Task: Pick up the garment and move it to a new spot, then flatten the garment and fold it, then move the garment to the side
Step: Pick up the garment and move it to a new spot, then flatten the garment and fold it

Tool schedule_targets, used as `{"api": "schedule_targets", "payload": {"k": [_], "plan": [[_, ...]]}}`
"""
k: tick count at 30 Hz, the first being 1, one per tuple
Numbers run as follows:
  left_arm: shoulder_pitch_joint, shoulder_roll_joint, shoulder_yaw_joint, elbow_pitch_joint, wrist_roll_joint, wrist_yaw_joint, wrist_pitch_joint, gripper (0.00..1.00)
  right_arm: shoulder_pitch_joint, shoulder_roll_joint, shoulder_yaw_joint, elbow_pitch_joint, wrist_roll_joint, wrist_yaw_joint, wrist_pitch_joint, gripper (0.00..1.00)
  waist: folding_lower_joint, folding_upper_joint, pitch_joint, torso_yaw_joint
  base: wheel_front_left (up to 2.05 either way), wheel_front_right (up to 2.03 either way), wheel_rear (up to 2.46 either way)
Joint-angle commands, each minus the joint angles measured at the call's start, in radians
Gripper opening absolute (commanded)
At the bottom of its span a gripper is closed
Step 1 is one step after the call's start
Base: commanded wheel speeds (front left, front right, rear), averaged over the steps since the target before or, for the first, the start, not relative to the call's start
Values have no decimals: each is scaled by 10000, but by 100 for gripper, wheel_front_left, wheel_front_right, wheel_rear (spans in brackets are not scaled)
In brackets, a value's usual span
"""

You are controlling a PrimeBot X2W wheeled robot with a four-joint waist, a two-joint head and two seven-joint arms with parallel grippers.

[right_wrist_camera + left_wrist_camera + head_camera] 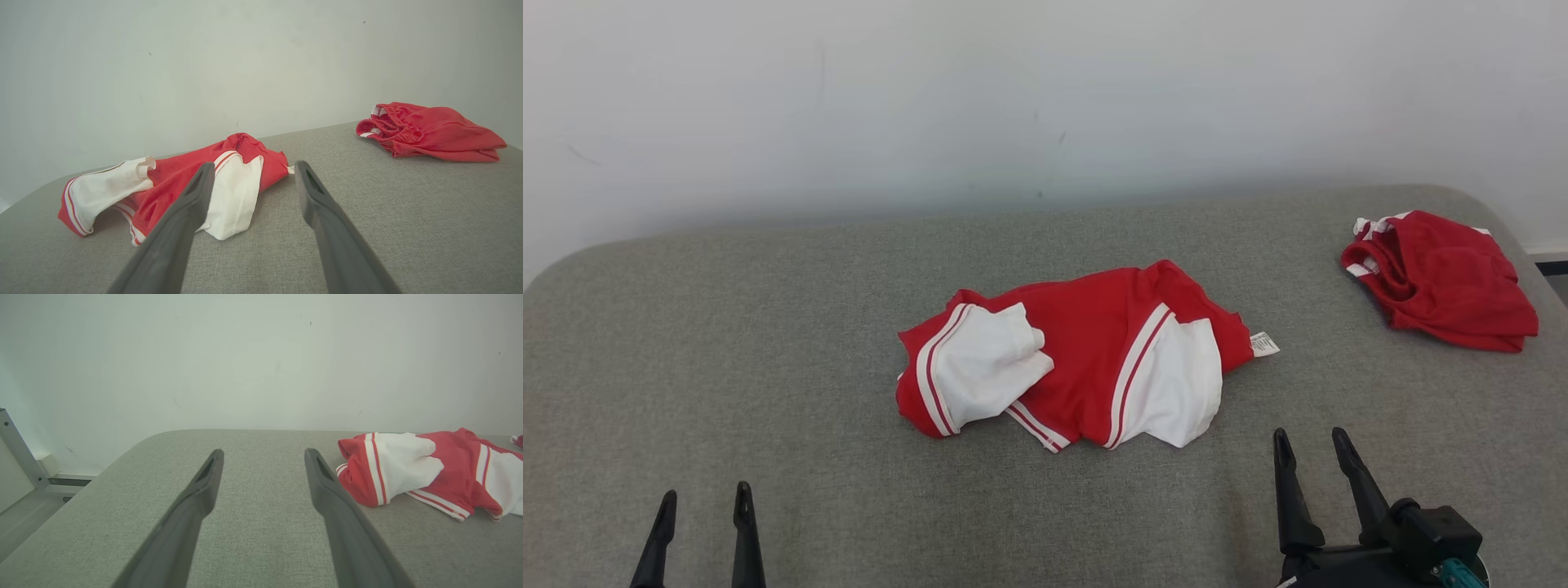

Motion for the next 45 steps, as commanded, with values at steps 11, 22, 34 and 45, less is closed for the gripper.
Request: {"api": "schedule_targets", "payload": {"k": [11,22,34,45], "plan": [[7,-151,203,7,316,-119,-28,100,50,29,-1,55,-19,-27,-13,100,0,0,14,47,0,0,0],[-49,-258,311,52,381,-165,-29,100,-390,-89,390,327,-319,-27,-13,100,0,0,17,99,0,0,0],[-291,-317,164,66,434,-267,-29,100,-2198,-740,874,2217,-459,-27,-9,100,0,0,228,535,0,0,0],[-716,-383,14,117,444,-290,-29,100,-3916,-1088,731,5418,-396,-27,-10,100,0,0,947,1142,0,0,0]]}}
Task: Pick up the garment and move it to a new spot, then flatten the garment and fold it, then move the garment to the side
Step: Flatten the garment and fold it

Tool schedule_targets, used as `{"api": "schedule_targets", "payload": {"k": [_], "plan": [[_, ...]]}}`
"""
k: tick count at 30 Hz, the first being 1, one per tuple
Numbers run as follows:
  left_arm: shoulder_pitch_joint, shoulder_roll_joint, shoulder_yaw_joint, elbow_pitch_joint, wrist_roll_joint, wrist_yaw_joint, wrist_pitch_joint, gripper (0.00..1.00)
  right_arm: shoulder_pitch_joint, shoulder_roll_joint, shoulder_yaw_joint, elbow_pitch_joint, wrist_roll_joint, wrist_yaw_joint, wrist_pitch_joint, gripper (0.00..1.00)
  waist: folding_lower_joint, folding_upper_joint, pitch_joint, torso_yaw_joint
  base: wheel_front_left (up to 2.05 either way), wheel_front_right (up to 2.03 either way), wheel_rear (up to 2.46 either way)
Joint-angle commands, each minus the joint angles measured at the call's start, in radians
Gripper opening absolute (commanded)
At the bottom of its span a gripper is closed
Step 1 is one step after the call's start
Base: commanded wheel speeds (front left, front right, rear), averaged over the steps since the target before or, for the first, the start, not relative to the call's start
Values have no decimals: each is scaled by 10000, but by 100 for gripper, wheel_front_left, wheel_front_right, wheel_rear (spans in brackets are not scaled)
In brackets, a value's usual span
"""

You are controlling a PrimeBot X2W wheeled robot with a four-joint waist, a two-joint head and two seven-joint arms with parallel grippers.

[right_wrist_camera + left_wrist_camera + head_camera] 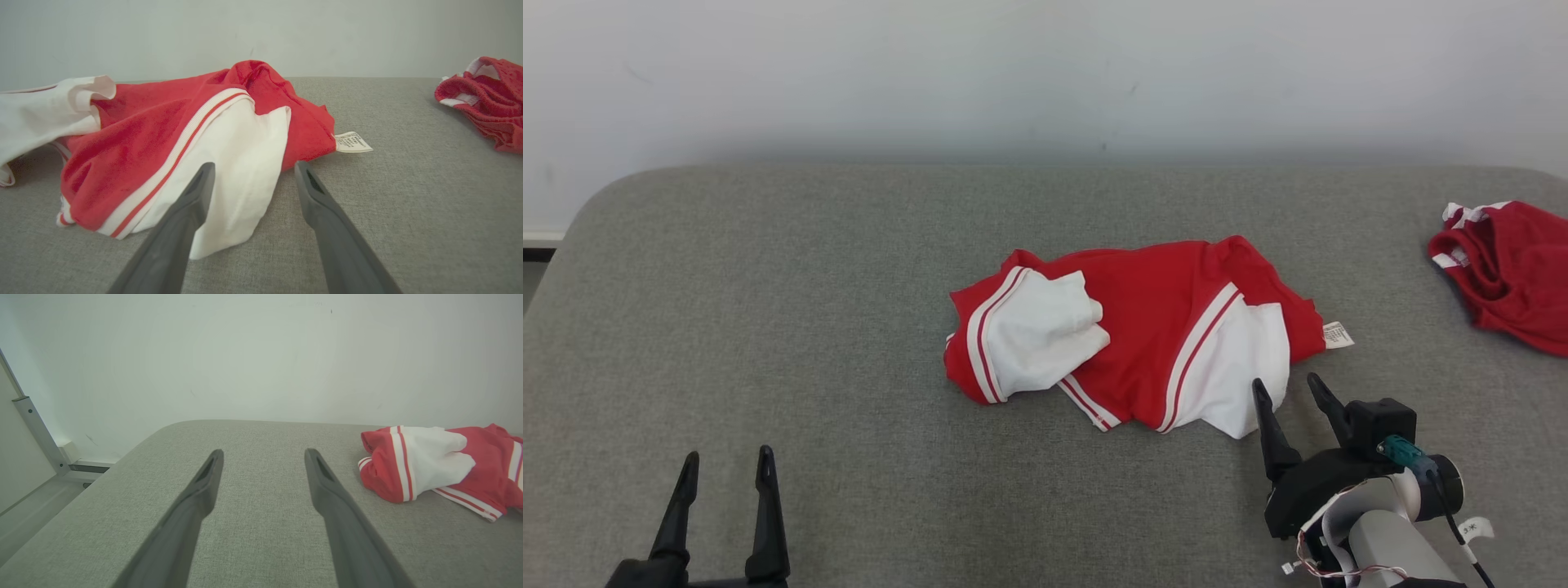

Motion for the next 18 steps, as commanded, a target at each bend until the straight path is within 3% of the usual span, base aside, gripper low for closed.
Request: {"api": "schedule_targets", "payload": {"k": [1,7,8,9,10,11,18], "plan": [[-127,-23,-25,27,13,-18,-29,100,-120,-6,-22,137,90,-27,-4,100,-1,-1,219,217,0,0,0],[-403,-38,-167,101,20,-47,-29,100,-525,236,78,1175,254,-27,-3,100,-1,-1,443,473,0,0,0],[-420,-39,-176,118,20,-51,-29,100,-579,272,110,1343,328,-27,-3,90,-1,-1,460,491,0,0,0],[-426,-27,-171,151,24,-53,-29,100,-640,293,162,1510,393,-27,-4,37,-1,-1,473,505,0,0,0],[-447,-9,-168,174,21,-57,-29,100,-726,307,207,1628,471,-27,-4,7,-1,-1,485,514,0,0,0],[-475,0,-168,192,11,-61,-29,100,-802,322,242,1725,569,-27,-3,0,-1,-1,491,520,0,0,0],[-444,-30,-116,273,-24,-75,-29,100,-606,401,618,1089,1032,-27,-3,0,-1,-1,337,482,0,0,0]]}}
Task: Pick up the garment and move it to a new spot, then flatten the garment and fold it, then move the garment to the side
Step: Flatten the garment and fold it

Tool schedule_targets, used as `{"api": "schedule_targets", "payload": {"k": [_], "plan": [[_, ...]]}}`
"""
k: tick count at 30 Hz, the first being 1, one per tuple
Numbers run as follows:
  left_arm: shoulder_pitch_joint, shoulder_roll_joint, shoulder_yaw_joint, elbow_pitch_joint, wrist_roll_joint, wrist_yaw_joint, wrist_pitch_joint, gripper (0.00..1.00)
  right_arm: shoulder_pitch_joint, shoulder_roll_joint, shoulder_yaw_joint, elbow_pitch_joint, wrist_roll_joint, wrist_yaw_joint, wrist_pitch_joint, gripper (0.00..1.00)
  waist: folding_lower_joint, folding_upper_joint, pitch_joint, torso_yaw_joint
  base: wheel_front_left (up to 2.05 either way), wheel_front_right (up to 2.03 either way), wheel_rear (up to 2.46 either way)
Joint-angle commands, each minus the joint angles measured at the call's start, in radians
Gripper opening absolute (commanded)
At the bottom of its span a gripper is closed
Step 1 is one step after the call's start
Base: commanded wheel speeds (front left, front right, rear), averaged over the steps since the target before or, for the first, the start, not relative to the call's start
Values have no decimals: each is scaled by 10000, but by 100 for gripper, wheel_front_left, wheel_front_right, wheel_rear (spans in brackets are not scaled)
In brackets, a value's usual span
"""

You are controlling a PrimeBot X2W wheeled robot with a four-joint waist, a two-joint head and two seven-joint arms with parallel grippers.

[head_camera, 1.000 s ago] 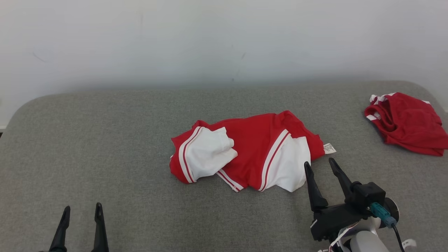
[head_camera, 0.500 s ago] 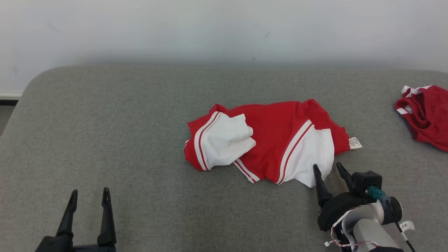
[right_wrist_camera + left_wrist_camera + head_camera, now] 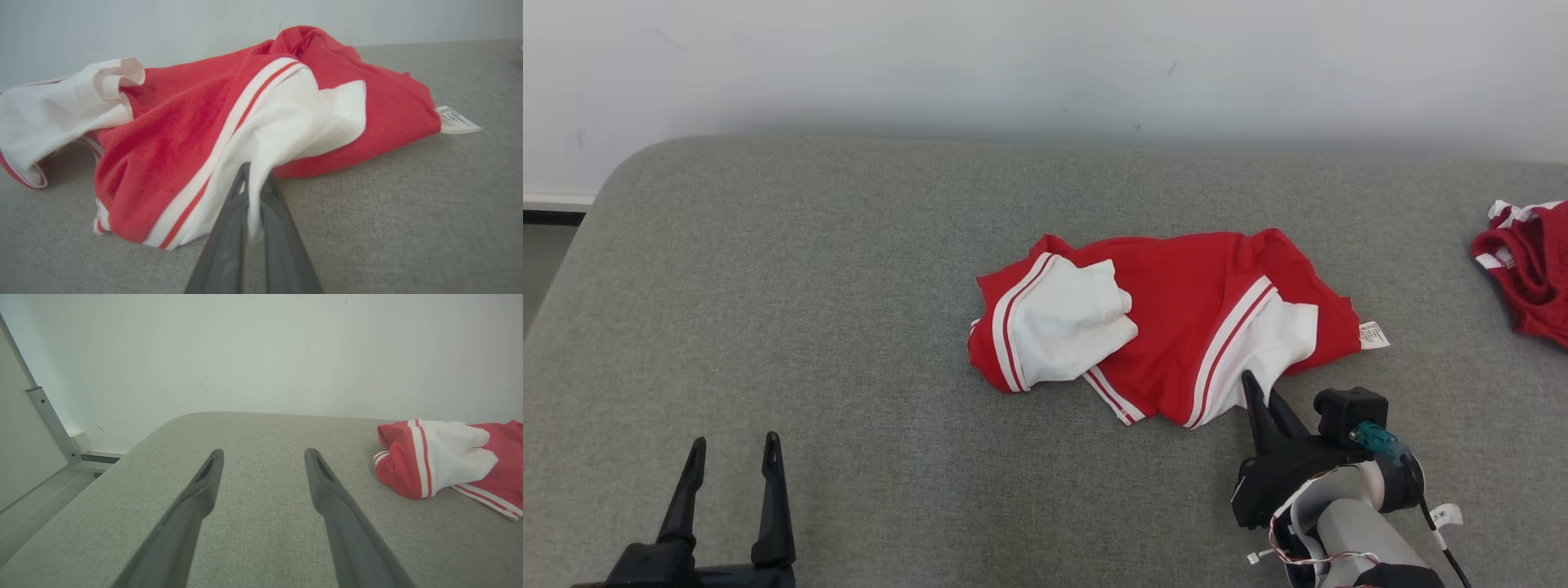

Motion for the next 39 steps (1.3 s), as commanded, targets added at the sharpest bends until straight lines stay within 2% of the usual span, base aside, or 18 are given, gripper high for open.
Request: {"api": "schedule_targets", "payload": {"k": [1,5,12,25,27,31,32,33,34,39], "plan": [[-31,-18,42,20,-44,-65,-29,100,267,114,213,-391,158,-27,-5,0,-1,-1,-107,-29,0,0,0],[63,-48,91,46,-74,-69,-29,100,604,313,926,-1495,638,-27,-6,0,-1,-1,-279,-48,0,0,0],[192,-88,168,-31,-33,-40,-29,100,885,630,2770,-3375,1720,-27,-5,0,-1,-1,-463,-15,0,0,0],[283,-142,256,-142,90,-46,-29,100,866,772,5268,-5752,3658,-27,-5,0,-1,-1,-498,303,0,0,0],[268,-146,273,-152,104,-47,-29,100,1051,766,5614,-5816,4036,-27,-3,0,-1,-1,-473,334,0,0,0],[214,-164,276,-133,126,-49,-29,100,1234,755,6209,-4708,4260,-27,429,0,-1,-1,-422,378,0,0,0],[201,-169,267,-99,128,-49,-29,100,1186,771,6349,-4413,4135,-26,520,34,-1,-1,-417,385,0,0,0],[182,-180,256,-76,131,-49,-29,100,1078,779,6410,-4207,4067,-26,481,63,-1,-1,-417,393,0,0,0],[168,-184,257,-33,132,-48,-29,100,1066,776,6569,-3773,4008,-26,460,100,-1,-1,-441,380,0,0,0],[262,-205,346,33,109,-33,-29,100,893,763,6500,-3430,3915,-26,237,100,-1,-1,-604,157,0,0,0]]}}
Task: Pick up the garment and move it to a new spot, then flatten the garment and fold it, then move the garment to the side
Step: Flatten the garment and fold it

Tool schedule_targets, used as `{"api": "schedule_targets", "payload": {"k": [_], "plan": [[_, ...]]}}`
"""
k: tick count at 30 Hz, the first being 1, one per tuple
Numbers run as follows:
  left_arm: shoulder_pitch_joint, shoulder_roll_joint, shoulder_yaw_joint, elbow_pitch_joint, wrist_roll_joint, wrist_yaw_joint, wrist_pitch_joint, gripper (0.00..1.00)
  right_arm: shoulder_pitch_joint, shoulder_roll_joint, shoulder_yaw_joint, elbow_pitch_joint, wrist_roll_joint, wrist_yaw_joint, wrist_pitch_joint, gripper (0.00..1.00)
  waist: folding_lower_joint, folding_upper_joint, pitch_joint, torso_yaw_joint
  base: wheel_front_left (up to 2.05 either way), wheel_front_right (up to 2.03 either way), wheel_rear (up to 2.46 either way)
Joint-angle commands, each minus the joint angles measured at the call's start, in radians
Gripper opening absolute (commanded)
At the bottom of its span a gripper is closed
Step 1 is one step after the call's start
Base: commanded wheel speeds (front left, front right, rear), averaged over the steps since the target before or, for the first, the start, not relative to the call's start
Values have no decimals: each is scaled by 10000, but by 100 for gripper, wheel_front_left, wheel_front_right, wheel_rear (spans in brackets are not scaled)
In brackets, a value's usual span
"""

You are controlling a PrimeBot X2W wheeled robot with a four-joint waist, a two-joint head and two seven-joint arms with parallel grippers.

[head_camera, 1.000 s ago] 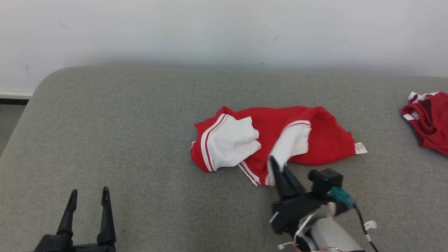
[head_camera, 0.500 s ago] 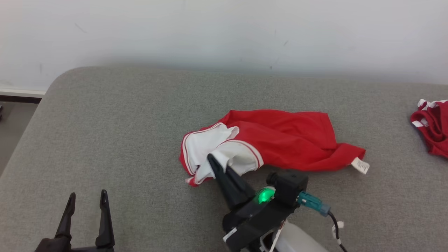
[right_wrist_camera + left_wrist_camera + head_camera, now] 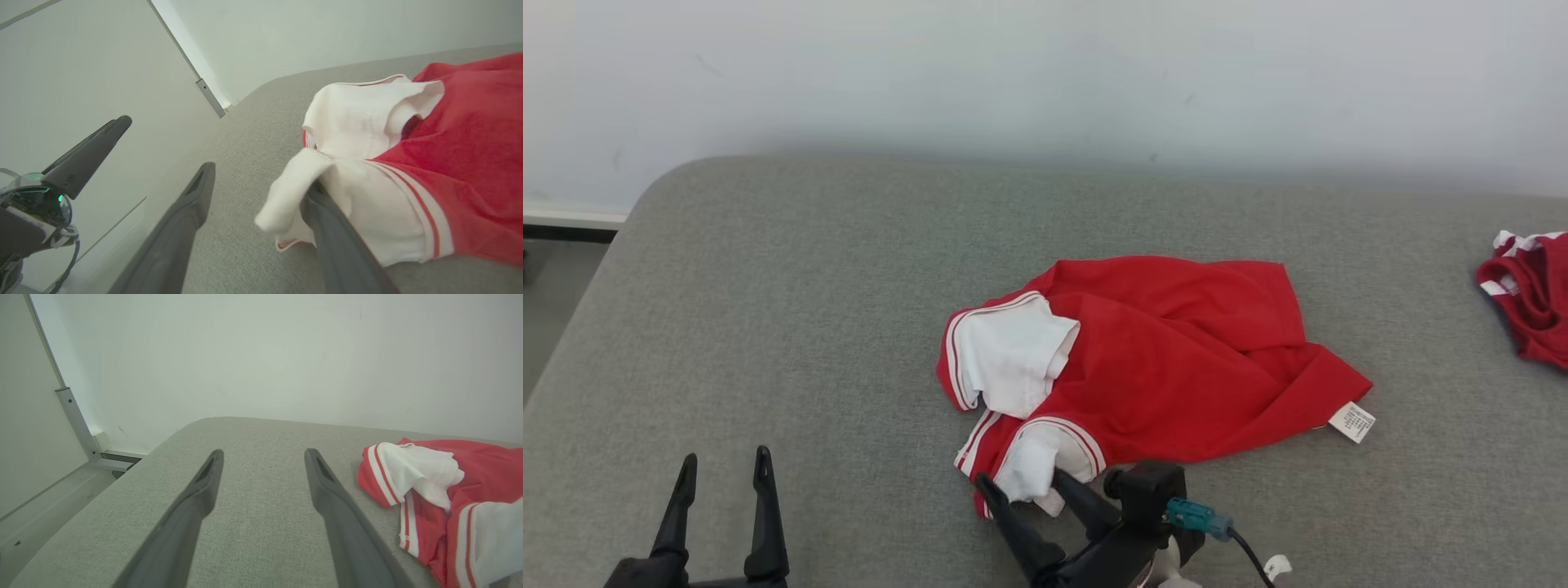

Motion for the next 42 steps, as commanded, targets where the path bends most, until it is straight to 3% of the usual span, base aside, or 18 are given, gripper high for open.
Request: {"api": "schedule_targets", "payload": {"k": [1,12,19,31,42], "plan": [[78,-32,3,-4,44,14,-29,100,-82,29,-63,51,-144,-24,-93,100,0,0,-115,-145,0,0,0],[317,-57,104,-132,79,38,-29,100,581,-562,-1598,-818,-1190,-25,-295,100,0,0,-474,-676,0,0,0],[563,-68,230,-256,60,56,-29,100,1592,-943,-3540,-2276,-2169,-25,-319,100,0,0,-584,-1033,0,0,0],[538,-76,330,-342,95,58,-29,100,3315,-442,-6213,-4335,-3431,-24,-314,100,0,0,-485,-1533,0,0,0],[460,-87,247,-115,125,33,-29,100,3998,-170,-6735,-4329,-4130,-24,-311,100,0,0,-337,-1880,0,0,0]]}}
